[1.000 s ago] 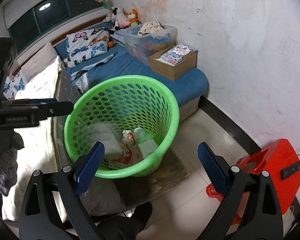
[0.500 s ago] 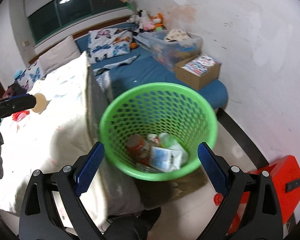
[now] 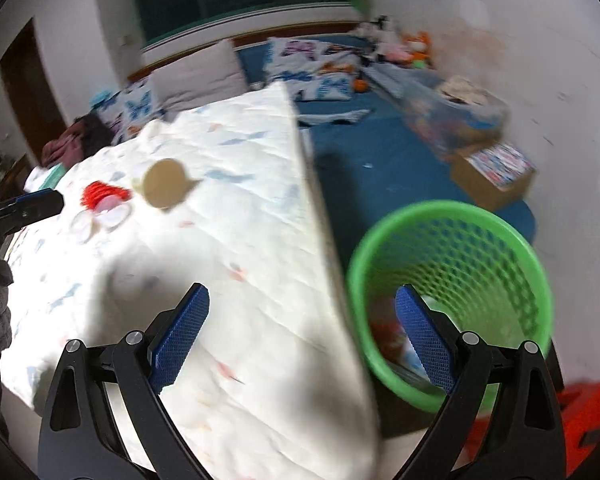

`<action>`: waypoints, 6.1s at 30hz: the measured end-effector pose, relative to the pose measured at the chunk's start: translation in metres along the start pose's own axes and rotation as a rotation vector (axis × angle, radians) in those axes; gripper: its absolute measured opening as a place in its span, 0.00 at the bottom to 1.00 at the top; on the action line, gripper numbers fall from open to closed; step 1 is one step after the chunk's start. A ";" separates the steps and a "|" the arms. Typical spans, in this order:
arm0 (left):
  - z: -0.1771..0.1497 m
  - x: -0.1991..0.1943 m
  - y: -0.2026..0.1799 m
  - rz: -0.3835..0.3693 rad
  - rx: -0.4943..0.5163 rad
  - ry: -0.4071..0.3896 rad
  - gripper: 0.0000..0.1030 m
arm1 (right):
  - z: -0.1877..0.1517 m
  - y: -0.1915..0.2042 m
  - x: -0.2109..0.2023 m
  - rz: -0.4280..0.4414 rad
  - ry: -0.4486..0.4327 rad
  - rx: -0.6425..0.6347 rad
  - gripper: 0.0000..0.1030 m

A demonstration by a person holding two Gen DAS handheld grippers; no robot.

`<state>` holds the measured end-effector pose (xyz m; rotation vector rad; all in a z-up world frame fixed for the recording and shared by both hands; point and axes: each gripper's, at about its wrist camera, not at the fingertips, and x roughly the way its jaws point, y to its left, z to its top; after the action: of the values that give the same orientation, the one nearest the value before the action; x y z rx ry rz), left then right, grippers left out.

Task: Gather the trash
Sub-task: 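Move both grippers back over the mattress, then grasp the white paper cup with the right gripper, then grasp the clear plastic dome cup with the left gripper, then drop the paper cup into the basket with right while left carries the dome cup over, then lower the clear dome cup into the green basket and open the left gripper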

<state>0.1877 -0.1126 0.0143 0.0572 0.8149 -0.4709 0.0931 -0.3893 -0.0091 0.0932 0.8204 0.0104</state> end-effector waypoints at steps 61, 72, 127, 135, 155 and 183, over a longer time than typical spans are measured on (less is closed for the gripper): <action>-0.023 0.081 0.146 0.163 -0.008 0.163 0.75 | 0.109 0.183 0.189 0.131 0.242 -0.573 0.70; -0.025 0.094 0.151 0.155 -0.024 0.177 0.65 | 0.100 0.168 0.166 0.151 0.238 -0.508 0.69; 0.009 0.042 -0.098 -0.166 0.235 0.062 0.56 | -0.022 -0.143 0.029 -0.160 0.189 0.144 0.63; 0.018 0.063 -0.157 -0.206 0.304 0.087 0.56 | -0.035 -0.175 0.041 -0.201 0.189 0.206 0.65; 0.019 0.116 -0.265 -0.289 0.413 0.168 0.56 | -0.032 -0.196 -0.025 -0.229 0.054 0.216 0.71; 0.003 0.105 -0.274 -0.293 0.407 0.192 0.69 | -0.055 -0.180 -0.064 -0.182 0.005 0.229 0.72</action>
<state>0.1355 -0.3986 -0.0229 0.3672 0.9093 -0.9153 0.0047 -0.5673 -0.0152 0.2341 0.8302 -0.2556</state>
